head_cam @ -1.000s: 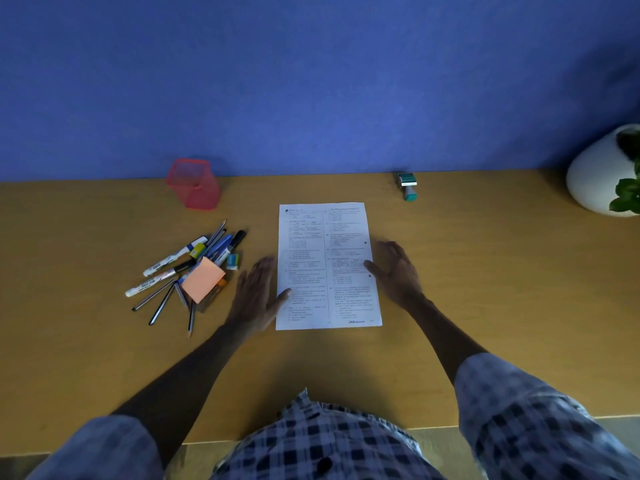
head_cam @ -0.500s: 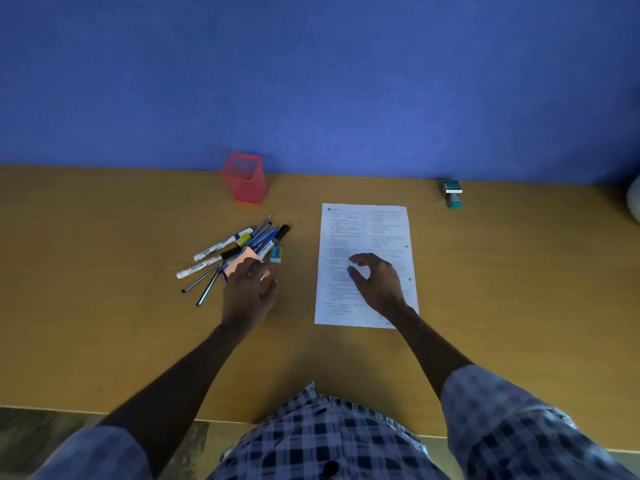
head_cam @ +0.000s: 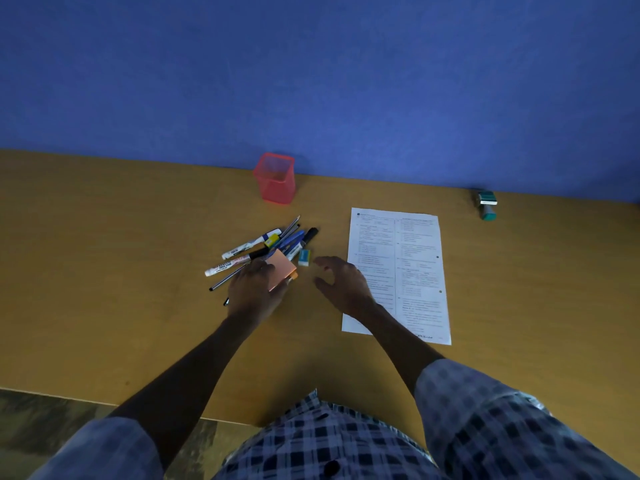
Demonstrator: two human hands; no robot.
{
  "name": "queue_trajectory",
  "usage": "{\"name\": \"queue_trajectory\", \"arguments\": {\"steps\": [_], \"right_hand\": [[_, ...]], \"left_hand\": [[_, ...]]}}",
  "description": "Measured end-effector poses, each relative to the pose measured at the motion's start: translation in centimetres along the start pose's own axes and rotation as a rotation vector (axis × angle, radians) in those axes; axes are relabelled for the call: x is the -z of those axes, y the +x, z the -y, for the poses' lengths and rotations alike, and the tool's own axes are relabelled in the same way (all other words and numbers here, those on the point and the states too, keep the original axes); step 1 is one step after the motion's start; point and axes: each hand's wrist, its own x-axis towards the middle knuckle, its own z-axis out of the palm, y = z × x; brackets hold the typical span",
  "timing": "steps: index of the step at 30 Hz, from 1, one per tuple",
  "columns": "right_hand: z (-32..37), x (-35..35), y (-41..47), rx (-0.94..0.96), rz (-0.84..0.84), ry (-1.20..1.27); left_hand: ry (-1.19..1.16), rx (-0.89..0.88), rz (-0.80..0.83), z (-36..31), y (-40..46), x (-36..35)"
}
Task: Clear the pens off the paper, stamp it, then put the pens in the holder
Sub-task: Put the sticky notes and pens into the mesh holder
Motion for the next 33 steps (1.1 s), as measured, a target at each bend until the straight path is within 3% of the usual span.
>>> {"name": "queue_trajectory", "arguments": {"steps": [9,13,16,21,28,33], "right_hand": [[3.0,-2.0,3.2,0.17,0.083,-0.141],[3.9,-2.1,4.4,0.112,0.034,-0.014],[4.8,-1.6,5.5,0.044,-0.011,0.106],[5.5,-0.2,7.3,-0.01,0.068,0.403],[5.7,1.3,8.4,-0.069,0.019,0.515],[5.6,2.4,8.6,-0.11,0.102,0.568]], "left_hand": [[0.055,-0.187,-0.09,0.4,0.3,0.6],[-0.021,-0.214,-0.173,0.3,1.3,1.9],[-0.185,-0.192,-0.228,0.3,2.3,3.1],[-0.565,-0.014,-0.225,0.6,4.4,4.3],[-1.188,0.322,0.041,0.8,6.8,6.2],[-1.297,0.322,0.098,0.8,6.9,6.8]]}}
